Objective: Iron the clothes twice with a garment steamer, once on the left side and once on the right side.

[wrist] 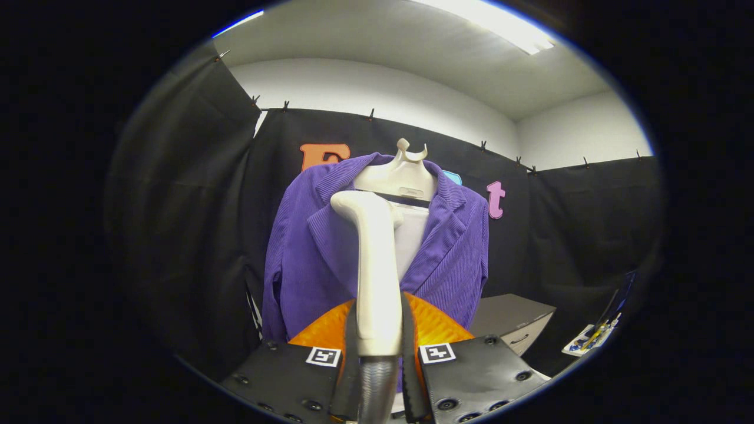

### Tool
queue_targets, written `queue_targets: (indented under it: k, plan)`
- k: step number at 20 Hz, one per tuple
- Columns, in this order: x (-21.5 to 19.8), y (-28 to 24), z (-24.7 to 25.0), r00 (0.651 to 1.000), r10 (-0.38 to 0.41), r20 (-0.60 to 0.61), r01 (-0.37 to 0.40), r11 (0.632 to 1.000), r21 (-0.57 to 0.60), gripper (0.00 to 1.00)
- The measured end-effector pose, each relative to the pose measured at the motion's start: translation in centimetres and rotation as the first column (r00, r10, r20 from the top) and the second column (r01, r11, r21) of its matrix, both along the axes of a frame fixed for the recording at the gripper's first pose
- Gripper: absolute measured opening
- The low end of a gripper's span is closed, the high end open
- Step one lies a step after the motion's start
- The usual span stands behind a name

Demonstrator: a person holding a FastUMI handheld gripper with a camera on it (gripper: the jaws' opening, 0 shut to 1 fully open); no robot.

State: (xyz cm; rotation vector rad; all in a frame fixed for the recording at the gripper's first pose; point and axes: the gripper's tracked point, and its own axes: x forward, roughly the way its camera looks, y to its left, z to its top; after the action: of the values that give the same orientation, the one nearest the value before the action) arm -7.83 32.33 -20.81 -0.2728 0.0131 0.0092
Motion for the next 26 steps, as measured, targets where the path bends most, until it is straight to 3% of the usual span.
queue_targets:
  k: [26]
  plan:
    - [-3.9,-2.6,-14.6,0.991,-0.081,-0.106,0.067,0.989,-0.131,0.36]
